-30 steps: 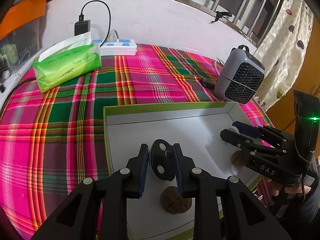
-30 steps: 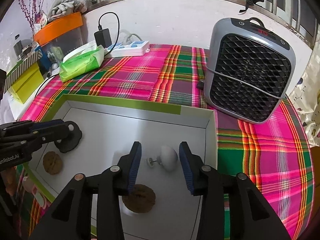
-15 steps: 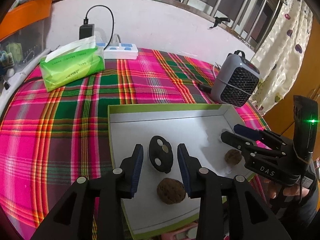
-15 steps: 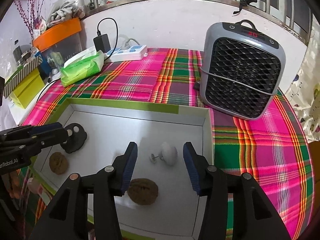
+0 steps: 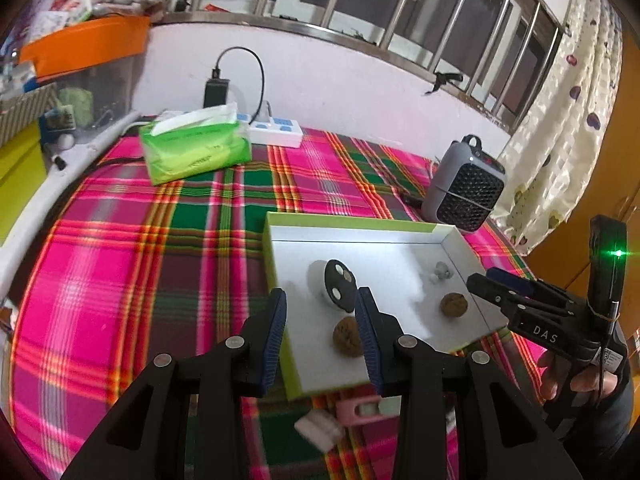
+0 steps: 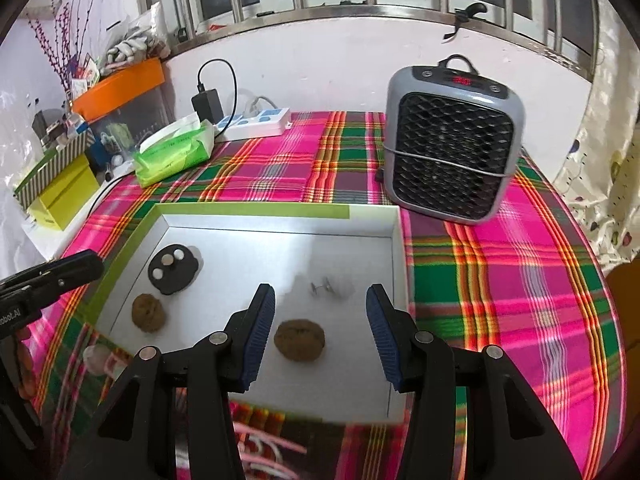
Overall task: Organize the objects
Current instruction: 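Move the left tool to the white cylinder while the right tool approaches the green spool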
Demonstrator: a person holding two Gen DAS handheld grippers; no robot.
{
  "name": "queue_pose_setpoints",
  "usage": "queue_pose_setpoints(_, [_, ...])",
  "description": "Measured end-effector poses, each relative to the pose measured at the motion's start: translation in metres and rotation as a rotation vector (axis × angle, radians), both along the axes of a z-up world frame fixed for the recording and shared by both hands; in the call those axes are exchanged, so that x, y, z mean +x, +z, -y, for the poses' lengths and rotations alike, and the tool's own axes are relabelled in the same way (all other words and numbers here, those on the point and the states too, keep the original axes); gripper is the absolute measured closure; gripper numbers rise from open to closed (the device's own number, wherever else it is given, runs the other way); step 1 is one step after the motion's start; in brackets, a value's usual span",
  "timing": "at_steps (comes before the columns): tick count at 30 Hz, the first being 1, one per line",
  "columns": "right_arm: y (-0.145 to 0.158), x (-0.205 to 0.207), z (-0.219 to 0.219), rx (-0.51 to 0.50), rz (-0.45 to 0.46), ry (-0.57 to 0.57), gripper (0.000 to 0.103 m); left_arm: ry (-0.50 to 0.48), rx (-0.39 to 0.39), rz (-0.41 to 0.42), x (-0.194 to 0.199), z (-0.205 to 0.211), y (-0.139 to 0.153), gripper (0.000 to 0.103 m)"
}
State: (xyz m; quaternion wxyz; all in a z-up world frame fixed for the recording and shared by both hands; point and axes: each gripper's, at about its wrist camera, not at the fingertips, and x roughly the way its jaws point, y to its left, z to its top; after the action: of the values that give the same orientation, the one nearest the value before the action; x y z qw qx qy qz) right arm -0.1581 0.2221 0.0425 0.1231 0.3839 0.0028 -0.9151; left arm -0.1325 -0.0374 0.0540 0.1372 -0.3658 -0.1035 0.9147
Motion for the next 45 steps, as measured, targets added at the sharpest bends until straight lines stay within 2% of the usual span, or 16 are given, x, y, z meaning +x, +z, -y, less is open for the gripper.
queue_pose_setpoints(5, [0.006, 0.024, -0.01, -0.026, -0.017, -0.032, 0.054, 0.019, 0.009, -0.009, 0.02, 0.01, 0.0, 0.069])
queue_pose_setpoints(13, [0.0, 0.063, -0.012, -0.029, -0.008, -0.05, 0.054, 0.013, 0.023, 0.02, 0.047, 0.025, -0.012, 0.069])
queue_pose_setpoints(18, [-0.004, 0.084, -0.012, -0.045, 0.0, -0.057, 0.054, 0.002, 0.057, 0.041, 0.05, 0.029, -0.019, 0.069])
queue_pose_setpoints(24, [-0.002, 0.103, -0.008, -0.047, -0.004, -0.045, 0.054, -0.035, 0.059, 0.066, 0.05, 0.022, -0.026, 0.069])
queue_pose_setpoints(34, [-0.019, 0.111, 0.016, -0.059, 0.047, 0.019, 0.054, -0.077, 0.055, 0.103, 0.049, 0.02, -0.03, 0.069])
queue_pose_setpoints(45, [-0.037, 0.104, 0.028, 0.033, 0.098, 0.003, 0.054, -0.119, 0.052, 0.121, 0.044, 0.01, -0.035, 0.068])
